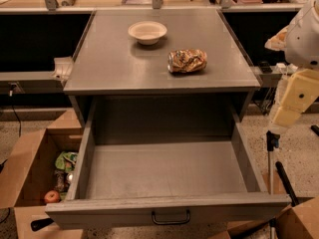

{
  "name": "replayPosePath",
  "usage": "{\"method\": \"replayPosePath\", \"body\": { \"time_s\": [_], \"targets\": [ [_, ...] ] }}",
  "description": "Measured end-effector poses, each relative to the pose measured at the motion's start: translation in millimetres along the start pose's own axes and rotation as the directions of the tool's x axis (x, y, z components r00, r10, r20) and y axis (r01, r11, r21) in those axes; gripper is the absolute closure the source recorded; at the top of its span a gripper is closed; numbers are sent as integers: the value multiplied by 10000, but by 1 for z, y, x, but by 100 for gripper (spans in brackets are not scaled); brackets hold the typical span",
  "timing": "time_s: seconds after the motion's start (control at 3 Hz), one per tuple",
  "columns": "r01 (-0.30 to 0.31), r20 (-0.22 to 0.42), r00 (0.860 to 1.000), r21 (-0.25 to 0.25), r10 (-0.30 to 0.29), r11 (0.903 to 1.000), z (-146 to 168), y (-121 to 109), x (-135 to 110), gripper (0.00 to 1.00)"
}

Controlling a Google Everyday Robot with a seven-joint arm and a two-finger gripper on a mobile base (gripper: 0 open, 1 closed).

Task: Place orange can into top drawer

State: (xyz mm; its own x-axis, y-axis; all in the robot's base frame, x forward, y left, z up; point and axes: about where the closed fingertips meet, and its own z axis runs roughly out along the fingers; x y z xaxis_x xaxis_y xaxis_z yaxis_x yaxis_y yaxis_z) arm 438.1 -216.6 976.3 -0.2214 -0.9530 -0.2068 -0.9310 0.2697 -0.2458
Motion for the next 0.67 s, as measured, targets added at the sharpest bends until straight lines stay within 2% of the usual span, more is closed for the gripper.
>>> {"method": "replayPosePath", "body": {
  "time_s": [0.33,0.67],
  "targets": [
    [0,0,10000,0,0,10000,0,0,0,0],
    [207,200,9996,72,-208,9998,8,-19,-6,0]
  ]
}}
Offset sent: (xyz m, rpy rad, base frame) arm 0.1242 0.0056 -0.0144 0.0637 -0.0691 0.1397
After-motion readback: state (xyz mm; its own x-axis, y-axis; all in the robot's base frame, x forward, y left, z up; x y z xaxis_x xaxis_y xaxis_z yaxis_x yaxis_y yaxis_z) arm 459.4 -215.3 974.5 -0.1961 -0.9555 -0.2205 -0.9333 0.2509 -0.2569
